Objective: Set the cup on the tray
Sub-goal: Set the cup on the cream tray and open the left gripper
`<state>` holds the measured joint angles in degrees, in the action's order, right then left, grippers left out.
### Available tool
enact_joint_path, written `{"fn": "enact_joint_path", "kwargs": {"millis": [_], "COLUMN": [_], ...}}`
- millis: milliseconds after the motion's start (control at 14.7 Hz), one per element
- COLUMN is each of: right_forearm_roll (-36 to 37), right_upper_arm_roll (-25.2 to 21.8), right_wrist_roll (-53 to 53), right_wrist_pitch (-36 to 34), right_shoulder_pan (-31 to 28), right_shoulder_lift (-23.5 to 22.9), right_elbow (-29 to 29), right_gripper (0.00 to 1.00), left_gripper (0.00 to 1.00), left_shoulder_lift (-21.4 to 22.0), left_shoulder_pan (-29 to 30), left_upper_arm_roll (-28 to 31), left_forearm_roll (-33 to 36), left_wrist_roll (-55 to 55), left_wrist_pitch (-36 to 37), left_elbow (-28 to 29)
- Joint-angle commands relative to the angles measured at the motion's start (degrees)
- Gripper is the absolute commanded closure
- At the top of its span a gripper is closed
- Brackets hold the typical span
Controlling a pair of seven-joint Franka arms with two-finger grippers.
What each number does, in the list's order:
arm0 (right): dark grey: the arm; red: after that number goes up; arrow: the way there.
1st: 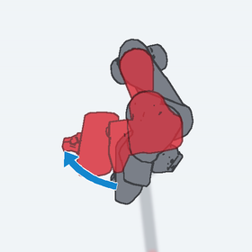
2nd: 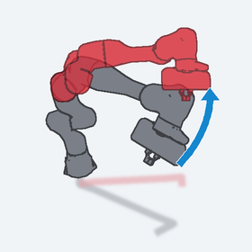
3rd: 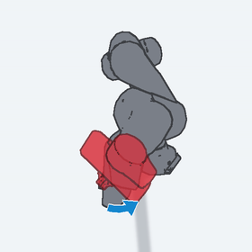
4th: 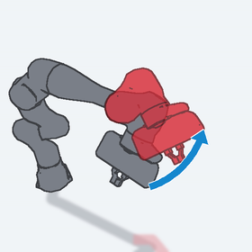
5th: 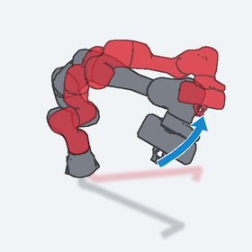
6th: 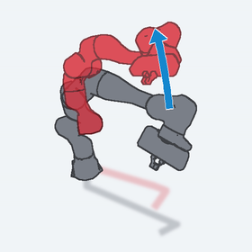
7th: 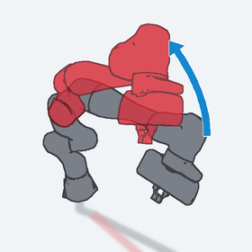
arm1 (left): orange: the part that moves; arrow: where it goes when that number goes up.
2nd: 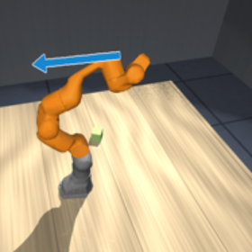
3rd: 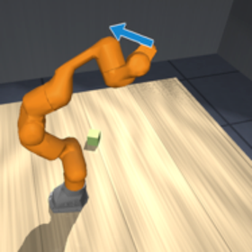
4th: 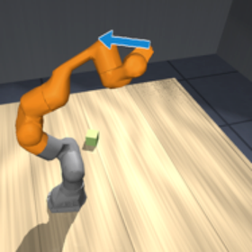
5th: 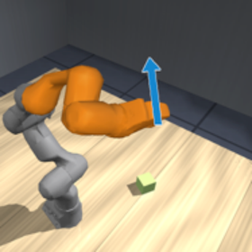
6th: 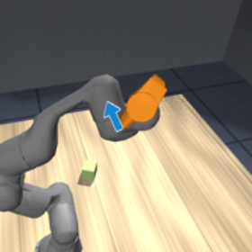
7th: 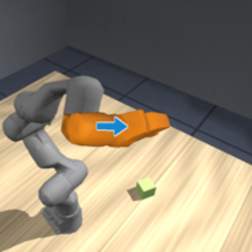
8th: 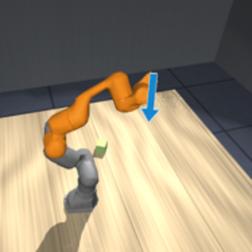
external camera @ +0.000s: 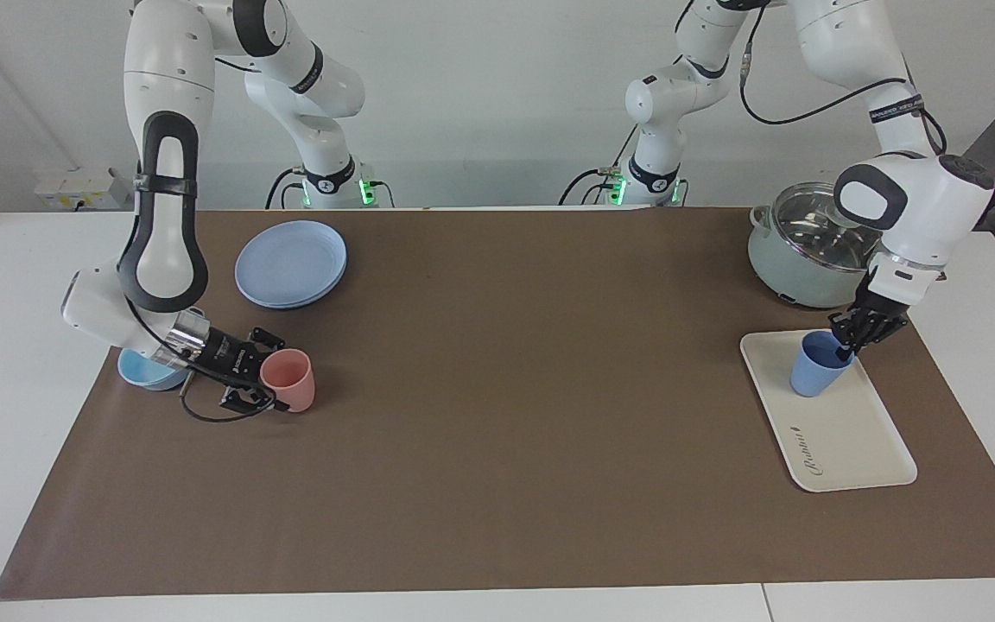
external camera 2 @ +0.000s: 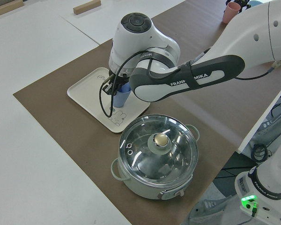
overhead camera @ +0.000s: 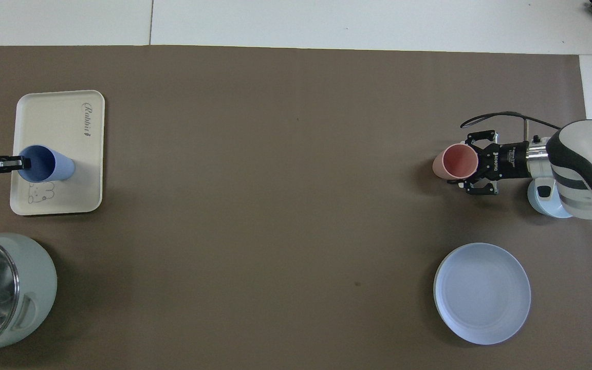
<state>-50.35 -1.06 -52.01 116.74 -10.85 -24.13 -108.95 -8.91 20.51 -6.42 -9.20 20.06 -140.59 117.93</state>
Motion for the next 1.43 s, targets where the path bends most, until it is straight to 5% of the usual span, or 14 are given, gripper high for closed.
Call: {"fn": "enact_joint_path", "kwargs": {"millis": [0, 477, 886, 1159, 1364], "right_forearm_roll": [-0.19, 8.58, 26.32, 33.72, 39.44], "right_upper_arm_roll": [0.45, 0.1, -0.08, 0.01, 0.36], "right_wrist_roll": [2.62, 3.67, 12.6, 24.83, 33.79], "right_wrist_pitch": [-0.64, 2.6, 4.2, -3.43, -9.41], "right_shoulder_pan": [-1.09, -2.68, -2.5, -1.45, 1.79], "right_shoulder_lift": [-1.01, 0.83, 9.09, 15.41, 19.55], "right_elbow": [0.75, 1.02, 0.58, 0.75, 0.66], "right_gripper": [0.0, 0.0, 0.0, 0.0, 0.0], "left_gripper": [0.0, 0.0, 0.0, 0.0, 0.0], "left_shoulder_lift": [1.26, 6.09, 11.28, 12.51, 11.38], "left_shoulder_pan": [-0.91, -6.35, -17.85, -22.97, -23.5], "left_upper_arm_roll": [0.27, -0.34, -0.43, -0.43, -0.69], "left_forearm_roll": [-0.47, 5.14, 7.44, 7.53, 9.99], "left_wrist_roll": [0.06, -1.33, -11.43, -17.15, -17.51], "left_wrist_pitch": [-0.21, 22.79, 34.58, 36.35, 46.34], "left_elbow": [-0.85, -13.24, -11.77, -10.7, -18.84]}}
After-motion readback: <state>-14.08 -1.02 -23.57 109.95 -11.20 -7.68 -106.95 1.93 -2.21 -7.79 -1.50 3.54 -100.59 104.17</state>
